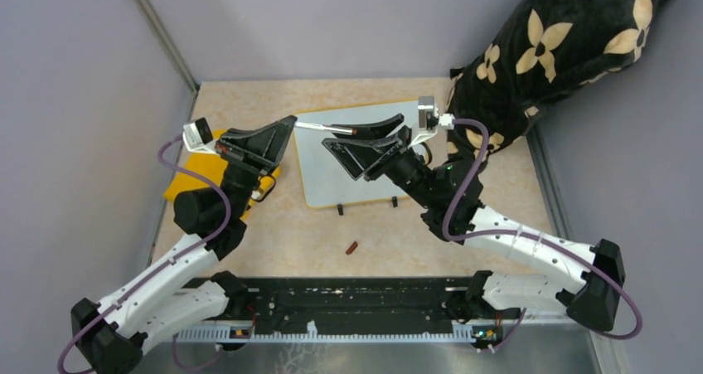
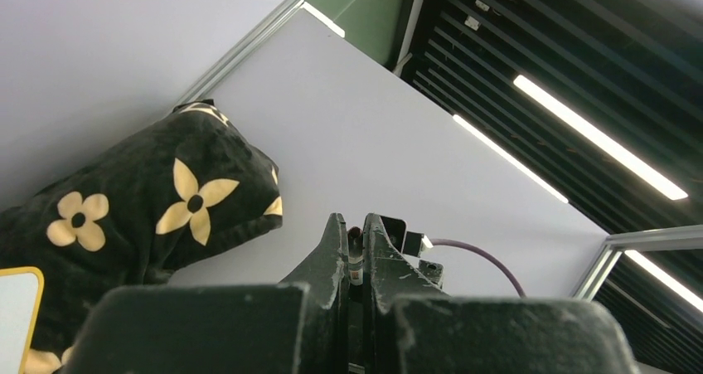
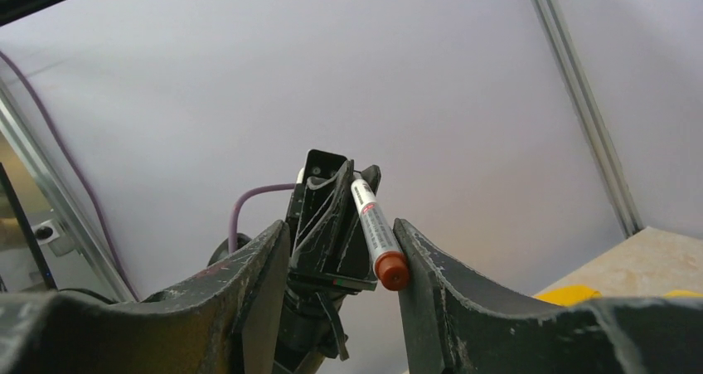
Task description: Write a sentence on the whiteboard
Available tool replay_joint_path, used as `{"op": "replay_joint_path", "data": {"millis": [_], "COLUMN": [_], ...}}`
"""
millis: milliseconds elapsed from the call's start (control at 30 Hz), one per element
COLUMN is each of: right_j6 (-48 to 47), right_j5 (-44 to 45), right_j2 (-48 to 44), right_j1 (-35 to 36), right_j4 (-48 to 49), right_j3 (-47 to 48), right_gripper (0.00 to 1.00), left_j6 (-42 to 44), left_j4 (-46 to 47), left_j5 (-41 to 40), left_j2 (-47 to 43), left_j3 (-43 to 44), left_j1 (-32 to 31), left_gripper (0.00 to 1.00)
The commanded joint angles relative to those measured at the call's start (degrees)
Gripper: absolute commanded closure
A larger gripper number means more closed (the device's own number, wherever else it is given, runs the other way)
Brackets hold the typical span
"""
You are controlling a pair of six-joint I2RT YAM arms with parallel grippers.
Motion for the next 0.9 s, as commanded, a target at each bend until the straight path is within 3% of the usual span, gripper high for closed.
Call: {"op": "replay_joint_path", "data": {"millis": [0,200,367,867], "right_j6": [1.1,1.5,4.8,9.2], "right_j5": [0.6,2.0,0.5,-6.8], "right_j2": [1.1,2.3,3.1,4.4], "right_j1": [-0.1,-0.1,-1.2,-4.0], "right_j4": [4.2,1.9,-0.7,-12.3], "right_j3": [3.7,5.6,7.4,12.9], "right_gripper": [0.52,0.54,0.65,0.66], "left_j6": [-2.7,-3.1,-3.3,-2.0], "left_j4": [2.9,2.9,2.8,1.4], "left_j5": [0.8,0.8,0.9,-0.6], "left_j2": [0.2,0.2,0.2,-0.3], "left_j3": [0.0,-0.4,-0.7,0.0], "left_j1": [0.2,0.2,0.2,0.2], "left_gripper": [1.0,1.0,1.0,1.0]}}
